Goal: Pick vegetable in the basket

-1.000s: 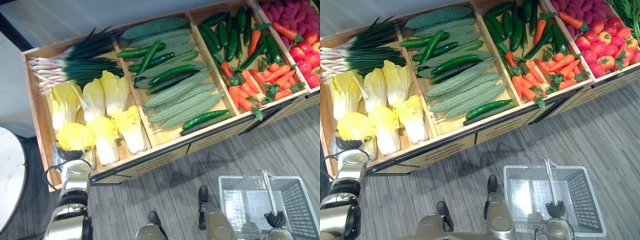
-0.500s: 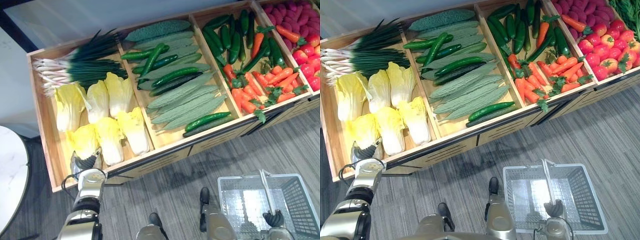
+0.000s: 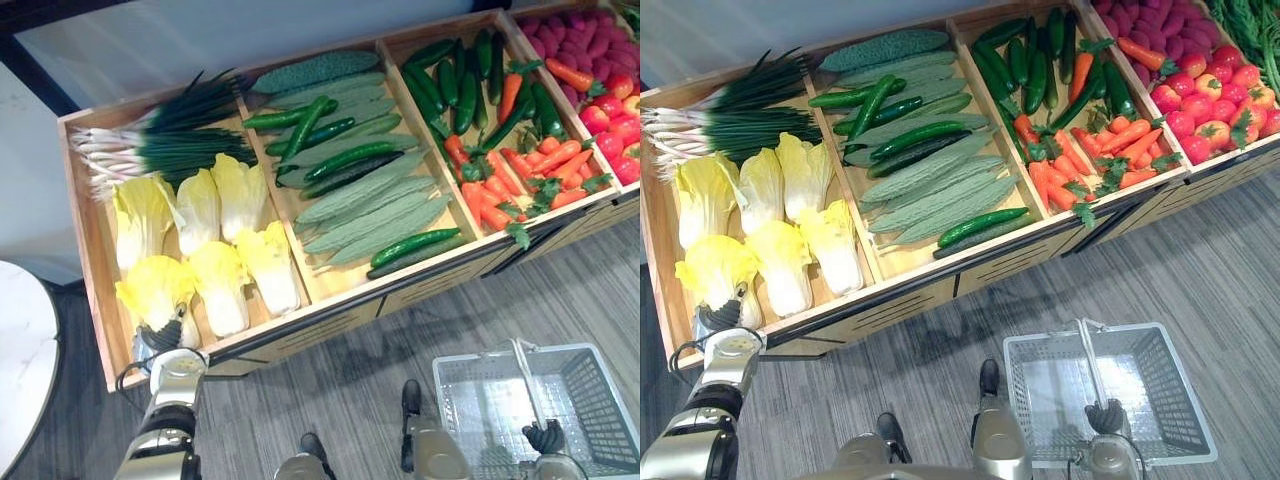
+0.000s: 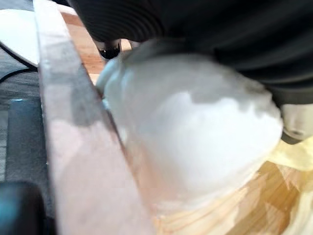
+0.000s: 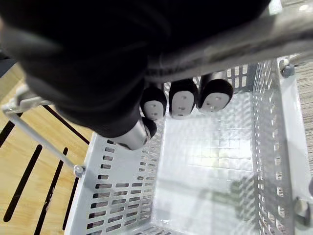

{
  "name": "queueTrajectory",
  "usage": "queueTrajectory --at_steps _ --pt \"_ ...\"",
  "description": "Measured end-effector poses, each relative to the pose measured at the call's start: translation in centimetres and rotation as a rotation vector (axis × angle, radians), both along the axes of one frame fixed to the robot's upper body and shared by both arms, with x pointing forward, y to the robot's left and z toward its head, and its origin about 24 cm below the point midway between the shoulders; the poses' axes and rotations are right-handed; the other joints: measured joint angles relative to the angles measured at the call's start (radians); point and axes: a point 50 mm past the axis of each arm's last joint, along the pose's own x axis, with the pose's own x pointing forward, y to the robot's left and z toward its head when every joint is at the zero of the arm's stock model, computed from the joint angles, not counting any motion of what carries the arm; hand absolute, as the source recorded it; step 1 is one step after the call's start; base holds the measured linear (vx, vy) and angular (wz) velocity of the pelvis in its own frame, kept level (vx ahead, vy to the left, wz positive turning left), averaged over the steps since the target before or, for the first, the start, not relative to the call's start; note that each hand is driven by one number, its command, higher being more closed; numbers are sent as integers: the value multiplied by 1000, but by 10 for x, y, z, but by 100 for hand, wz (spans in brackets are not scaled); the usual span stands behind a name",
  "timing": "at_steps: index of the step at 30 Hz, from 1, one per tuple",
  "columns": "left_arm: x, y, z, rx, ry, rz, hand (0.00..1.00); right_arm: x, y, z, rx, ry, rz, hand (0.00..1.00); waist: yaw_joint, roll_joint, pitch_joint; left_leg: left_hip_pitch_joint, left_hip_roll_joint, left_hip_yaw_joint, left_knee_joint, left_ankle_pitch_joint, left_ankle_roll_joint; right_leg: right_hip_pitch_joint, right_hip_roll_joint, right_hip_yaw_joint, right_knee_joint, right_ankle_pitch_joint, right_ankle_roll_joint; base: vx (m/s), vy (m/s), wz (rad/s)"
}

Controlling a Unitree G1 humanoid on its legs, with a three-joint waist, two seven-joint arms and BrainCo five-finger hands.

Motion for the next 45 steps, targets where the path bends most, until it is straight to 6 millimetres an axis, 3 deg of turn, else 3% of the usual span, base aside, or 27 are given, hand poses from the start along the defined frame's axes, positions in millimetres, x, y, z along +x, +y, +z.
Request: queueTrajectory --at_steps 5,10,16,20,26,32,36,40,45 --pt "-4 -2 -1 -95 -137 108 100 -2 1 -1 2 5 -2 100 -2 -7 -17 15 1 -5 -2 0 0 25 1 -7 -14 2 2 -5 -11 2" --pt "-7 -28 -2 -157 -309 219 100 -15 8 -8 15 43 -6 100 -2 -22 -66 24 0 -26 -3 0 0 52 0 -25 -28 3 3 -15 -23 10" --pt "-26 -34 0 -181 -466 380 100 -30 12 -13 17 83 -17 100 2 -26 -118 37 0 -34 -13 6 6 67 0 -35 -27 3 3 -55 -26 6" --pt "-30 -28 18 -162 -618 476 100 -39 14 -16 18 96 -43 100 6 -34 -135 47 -3 -41 -26 20 10 68 -2 -40 -12 0 0 -67 -27 4" --pt "-29 -22 68 -117 -921 548 100 -57 16 -19 25 130 -86 100 4 -51 -182 50 -17 -55 -61 40 17 70 -11 -57 -7 0 0 -59 -17 8" --pt "-18 -36 124 13 -1120 314 100 -63 15 -19 -6 149 -79 100 4 -58 -213 70 -29 -26 -89 37 7 60 -10 -18 0 0 0 -24 -6 -13" --pt "-1 -65 152 72 -1154 -57 100 -62 5 -14 -43 137 -80 100 4 -55 -216 105 -32 17 -108 31 2 59 0 26 5 0 2 -8 -3 -28" --pt "18 -108 159 34 -1067 -508 100 -42 -20 6 -131 54 9 100 -1 -54 -223 144 -33 91 -121 19 0 44 17 95 16 3 5 13 8 -54" --pt "25 -145 153 53 -924 -891 100 -6 -39 43 -205 -80 204 100 -6 -53 -223 175 -22 168 -73 -27 -8 43 40 167 21 6 10 20 5 -48"
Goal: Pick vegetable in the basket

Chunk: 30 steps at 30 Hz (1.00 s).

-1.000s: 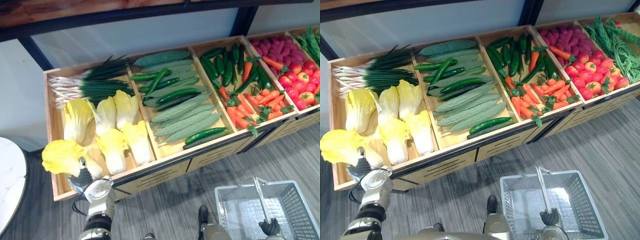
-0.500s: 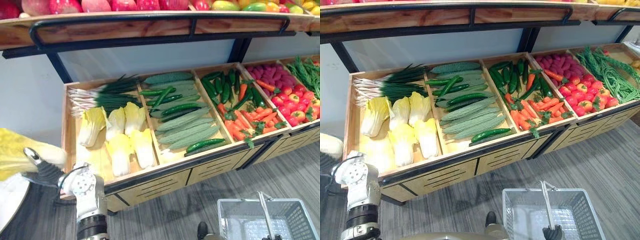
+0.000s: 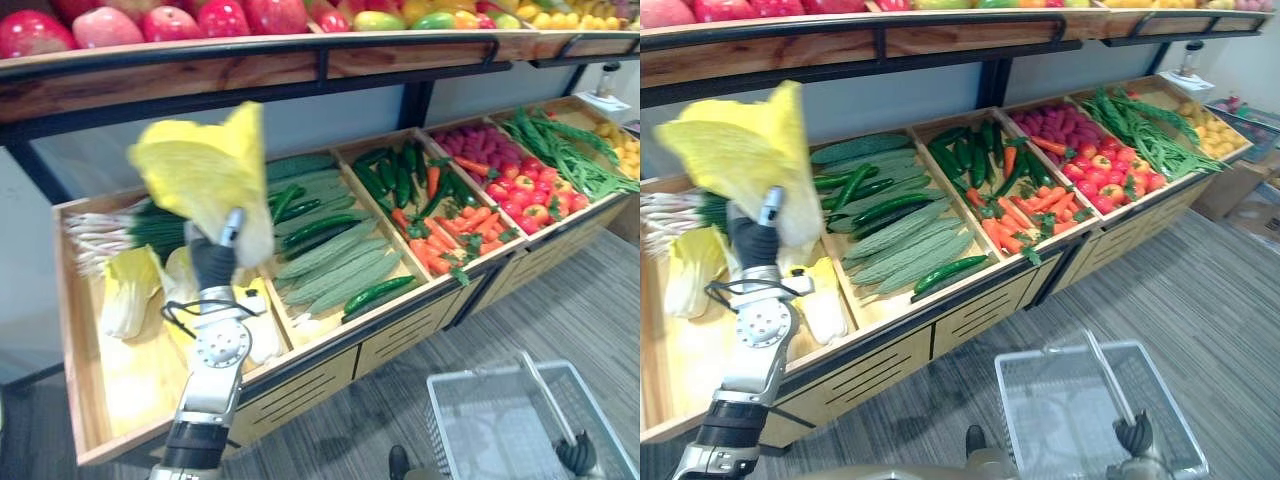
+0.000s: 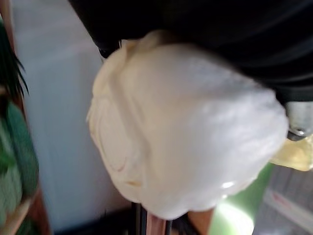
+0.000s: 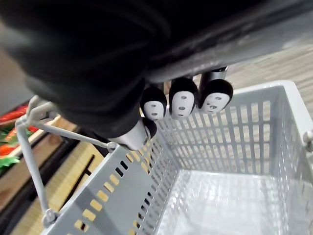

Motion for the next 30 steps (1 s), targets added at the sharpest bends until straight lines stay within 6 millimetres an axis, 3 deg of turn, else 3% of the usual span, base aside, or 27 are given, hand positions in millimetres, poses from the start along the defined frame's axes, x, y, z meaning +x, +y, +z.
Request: queueTrajectory --at_steps 6,10,16,22,30 --pt "-4 -24 -4 207 32 -290 100 54 10 44 -26 -93 370 100 -26 3 1 -2 33 85 133 -82 -5 -18 24 73 19 4 4 -7 -3 -41" --pt "-12 -48 -13 320 60 -507 100 72 18 58 -46 -84 528 100 -50 14 6 5 56 136 201 -132 -7 -18 39 107 18 17 3 -45 2 -37" --pt "-25 -82 -23 446 79 -785 100 86 15 86 -149 -70 668 100 -78 37 4 16 61 206 235 -160 -9 -34 48 135 8 17 -10 -45 -4 -32" --pt "-28 -112 -10 522 9 -984 100 97 20 113 -202 -123 760 100 -95 62 8 31 79 253 249 -161 -14 -53 77 152 20 31 -6 15 -43 -23" --pt "-51 -141 -11 612 -54 -1212 100 101 32 123 -206 -152 843 100 -103 70 3 29 78 295 253 -161 -16 -95 83 154 54 24 -14 -31 -39 -14"
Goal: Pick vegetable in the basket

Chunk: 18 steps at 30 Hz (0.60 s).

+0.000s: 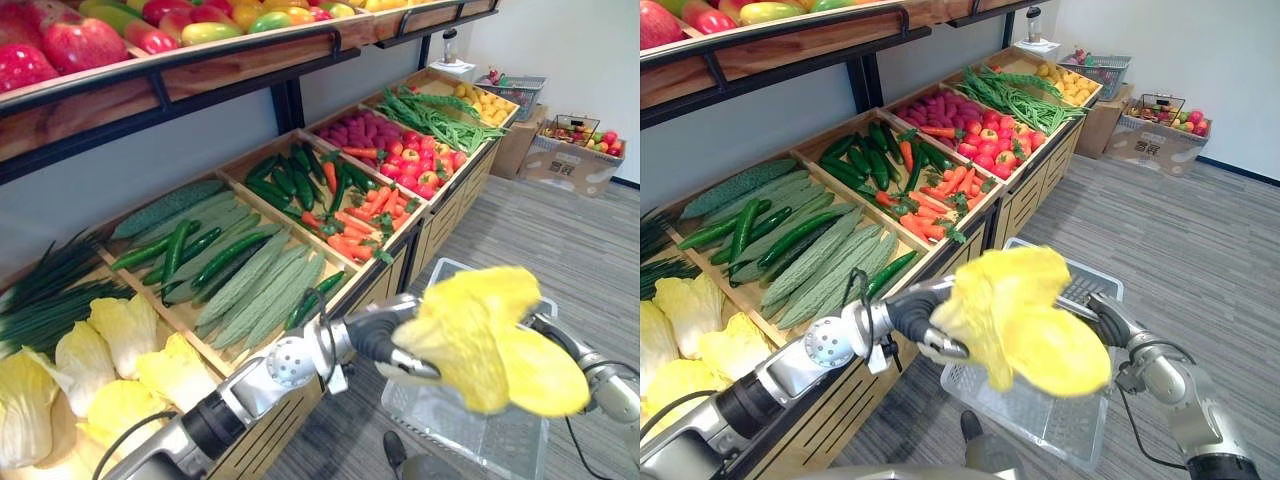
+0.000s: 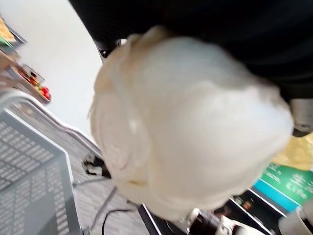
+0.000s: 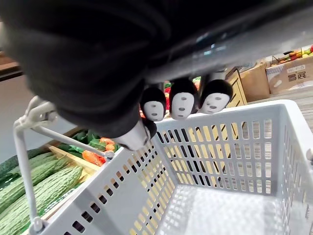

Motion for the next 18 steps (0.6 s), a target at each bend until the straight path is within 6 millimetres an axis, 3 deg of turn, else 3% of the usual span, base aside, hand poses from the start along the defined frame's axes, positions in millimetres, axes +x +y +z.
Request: queueTrajectory --at_steps 4,11,18 --pt "-10 -13 -6 49 8 -96 100 1 4 1 -27 26 45 100 -5 18 -12 3 5 18 4 -4 -7 -17 0 -30 18 -6 -8 -7 -19 -13" --pt "-24 -27 -24 157 66 -200 100 0 10 -4 0 87 86 100 -16 17 -31 1 9 31 19 -11 -19 -26 2 -28 38 -7 -8 -15 -4 -4" --pt "-13 -28 -57 289 198 -115 100 2 21 0 4 92 152 100 -34 6 -50 -2 8 44 34 -17 -25 -47 6 -12 70 -12 -10 -27 5 -6"
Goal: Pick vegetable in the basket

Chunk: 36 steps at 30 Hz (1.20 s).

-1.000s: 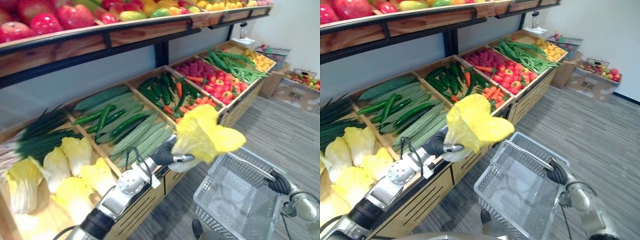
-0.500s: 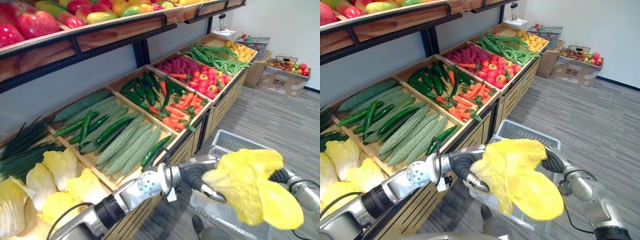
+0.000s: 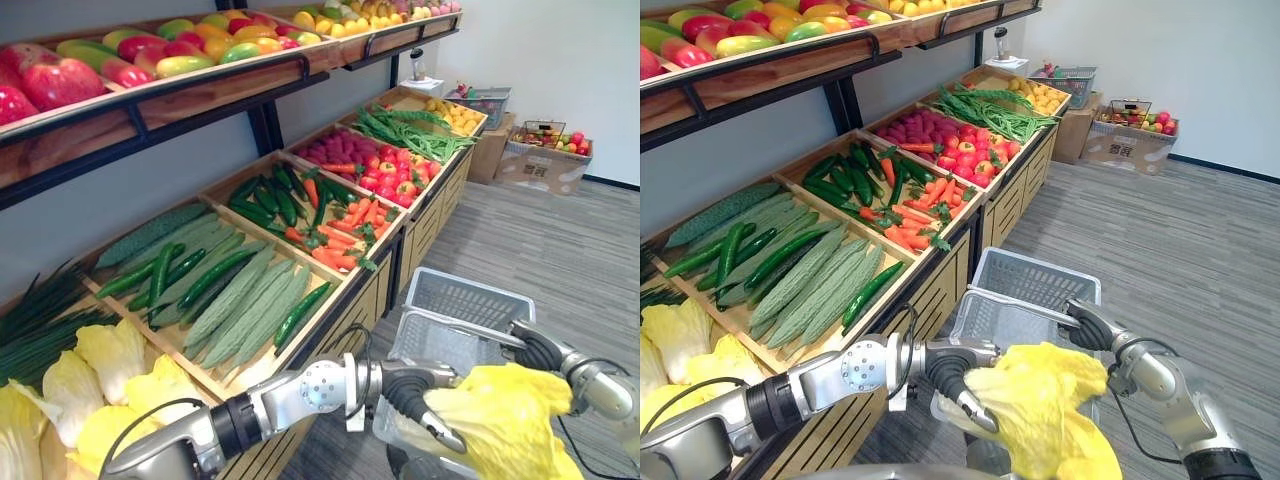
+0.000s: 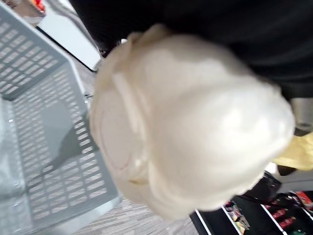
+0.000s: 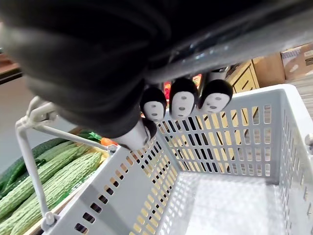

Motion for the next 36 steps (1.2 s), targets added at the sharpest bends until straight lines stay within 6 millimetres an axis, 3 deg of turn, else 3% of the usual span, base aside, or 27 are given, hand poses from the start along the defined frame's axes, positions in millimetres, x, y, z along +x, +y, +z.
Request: queueTrajectory --at_steps 3,13,27,28,36 --pt "7 -3 -14 38 40 52 100 3 3 2 -1 -1 22 100 -9 0 -1 4 5 12 2 -8 -13 0 2 -1 -2 -12 -9 -11 0 -4" --pt "19 -7 -49 136 100 204 100 9 15 9 -3 -22 111 100 -31 7 -5 16 7 50 -2 -6 -9 -11 21 22 -2 -4 -8 16 21 -9" --pt "27 -9 -77 250 107 318 100 14 30 13 -11 -9 210 100 -55 -1 2 40 -16 92 -23 -5 -10 -15 31 64 0 -1 -3 -5 17 -8" --pt "28 -9 -80 267 96 323 0 14 30 13 -11 -4 214 100 -57 -1 2 40 -18 93 -25 -5 -10 -15 31 67 0 0 -2 -7 24 -6" --pt "38 -7 -88 283 45 476 0 17 34 15 -8 5 231 100 -78 1 16 40 -45 94 -49 2 -4 -26 22 83 0 6 6 -5 31 -4"
